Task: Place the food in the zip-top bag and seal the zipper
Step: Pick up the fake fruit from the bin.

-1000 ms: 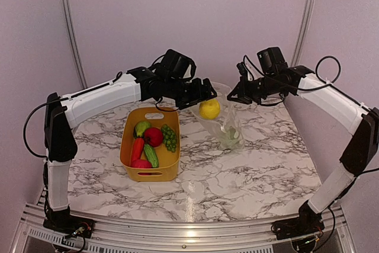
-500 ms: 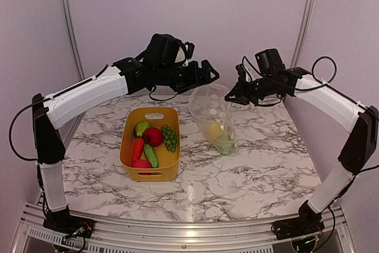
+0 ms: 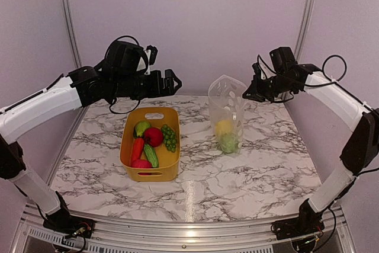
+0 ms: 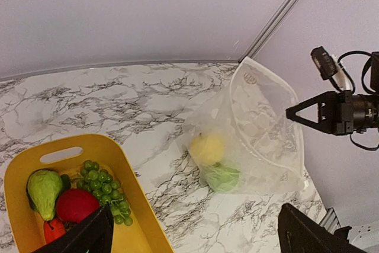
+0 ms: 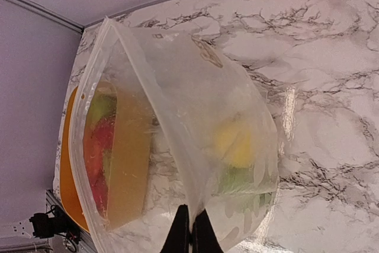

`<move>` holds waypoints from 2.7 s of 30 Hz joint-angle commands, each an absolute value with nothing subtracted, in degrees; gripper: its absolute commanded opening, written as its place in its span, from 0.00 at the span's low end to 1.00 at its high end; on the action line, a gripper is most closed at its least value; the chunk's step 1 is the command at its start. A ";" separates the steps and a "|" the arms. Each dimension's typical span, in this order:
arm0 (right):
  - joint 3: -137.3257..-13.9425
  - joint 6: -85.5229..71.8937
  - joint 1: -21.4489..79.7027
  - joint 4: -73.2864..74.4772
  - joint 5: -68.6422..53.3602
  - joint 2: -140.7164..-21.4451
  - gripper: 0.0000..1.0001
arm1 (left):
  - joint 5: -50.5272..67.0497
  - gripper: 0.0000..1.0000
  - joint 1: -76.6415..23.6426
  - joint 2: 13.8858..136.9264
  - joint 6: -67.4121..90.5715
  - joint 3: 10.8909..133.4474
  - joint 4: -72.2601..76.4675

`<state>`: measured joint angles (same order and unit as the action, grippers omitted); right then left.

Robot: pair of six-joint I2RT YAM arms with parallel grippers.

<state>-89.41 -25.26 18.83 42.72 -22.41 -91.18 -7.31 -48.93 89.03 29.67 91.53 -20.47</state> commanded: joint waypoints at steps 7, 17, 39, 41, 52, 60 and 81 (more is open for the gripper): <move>-95.34 -19.63 16.26 48.97 -17.00 -89.76 0.00 | -13.33 0.99 -48.10 85.97 26.98 85.03 -26.64; -83.98 -21.53 16.93 41.29 -20.77 -89.25 0.00 | -30.40 0.99 -46.18 90.78 28.19 82.92 -33.34; -76.70 -20.81 20.74 38.08 -23.15 -84.65 0.00 | -11.60 0.70 -42.75 97.67 42.97 74.93 -33.01; -77.23 -20.75 21.31 37.96 -23.77 -84.77 0.00 | -12.50 0.70 -42.71 98.73 42.18 76.13 -33.62; -79.04 -20.74 22.28 38.70 -24.77 -82.88 0.00 | -16.05 0.82 -42.56 108.20 29.78 87.84 -37.51; -78.47 -21.31 22.41 38.56 -24.59 -82.71 0.00 | -22.14 0.92 -42.08 114.39 15.49 93.25 -39.82; -77.53 -24.66 23.38 37.97 -23.08 -82.53 0.00 | -20.04 0.90 -41.58 120.86 5.76 96.87 -43.00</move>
<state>-76.97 -23.86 22.76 39.03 -23.70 -83.92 -20.99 -41.93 118.28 6.94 95.04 -40.86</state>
